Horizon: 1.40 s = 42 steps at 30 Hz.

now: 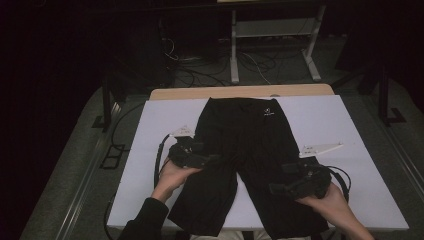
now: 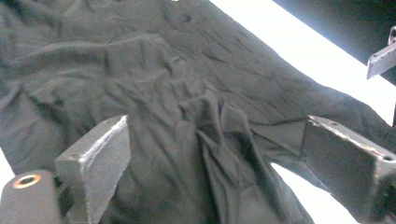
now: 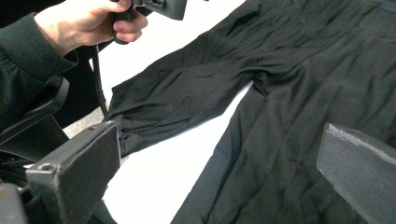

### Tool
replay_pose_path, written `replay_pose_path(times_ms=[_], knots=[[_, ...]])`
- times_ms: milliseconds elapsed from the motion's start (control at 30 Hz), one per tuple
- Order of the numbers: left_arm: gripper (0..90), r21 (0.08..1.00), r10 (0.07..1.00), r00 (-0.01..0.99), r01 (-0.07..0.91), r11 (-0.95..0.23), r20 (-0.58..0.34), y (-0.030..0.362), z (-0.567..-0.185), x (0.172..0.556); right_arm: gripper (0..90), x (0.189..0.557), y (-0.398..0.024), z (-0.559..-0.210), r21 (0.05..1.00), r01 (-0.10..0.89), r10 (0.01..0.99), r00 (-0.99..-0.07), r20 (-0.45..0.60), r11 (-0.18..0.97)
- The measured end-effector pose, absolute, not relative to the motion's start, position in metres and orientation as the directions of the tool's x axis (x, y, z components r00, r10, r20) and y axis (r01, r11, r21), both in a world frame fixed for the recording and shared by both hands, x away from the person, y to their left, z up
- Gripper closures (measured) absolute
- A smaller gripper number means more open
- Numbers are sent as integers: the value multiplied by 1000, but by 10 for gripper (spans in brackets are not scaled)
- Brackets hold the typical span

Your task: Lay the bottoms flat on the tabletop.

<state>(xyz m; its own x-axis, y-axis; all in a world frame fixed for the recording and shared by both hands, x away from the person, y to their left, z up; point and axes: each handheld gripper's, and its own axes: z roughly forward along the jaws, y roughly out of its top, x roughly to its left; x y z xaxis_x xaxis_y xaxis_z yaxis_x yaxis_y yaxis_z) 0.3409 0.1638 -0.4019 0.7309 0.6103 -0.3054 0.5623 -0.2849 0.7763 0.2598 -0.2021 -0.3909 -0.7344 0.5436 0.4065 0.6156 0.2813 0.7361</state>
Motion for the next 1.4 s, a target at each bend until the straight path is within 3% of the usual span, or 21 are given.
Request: replay_pose_path(times_ms=[200,800,1400], knots=[[13,771,627,717,572,-281,-304,180,-404,335,0,265,-186,-390,738,602,524,-754,397,306],[0,790,637,717,551,-269,-283,204,-406,316,0,266,-116,-407,709,557,459,-813,358,434],[0,789,652,698,563,-245,-295,223,-416,302,247,245,-50,-440,681,482,316,-876,364,552]])
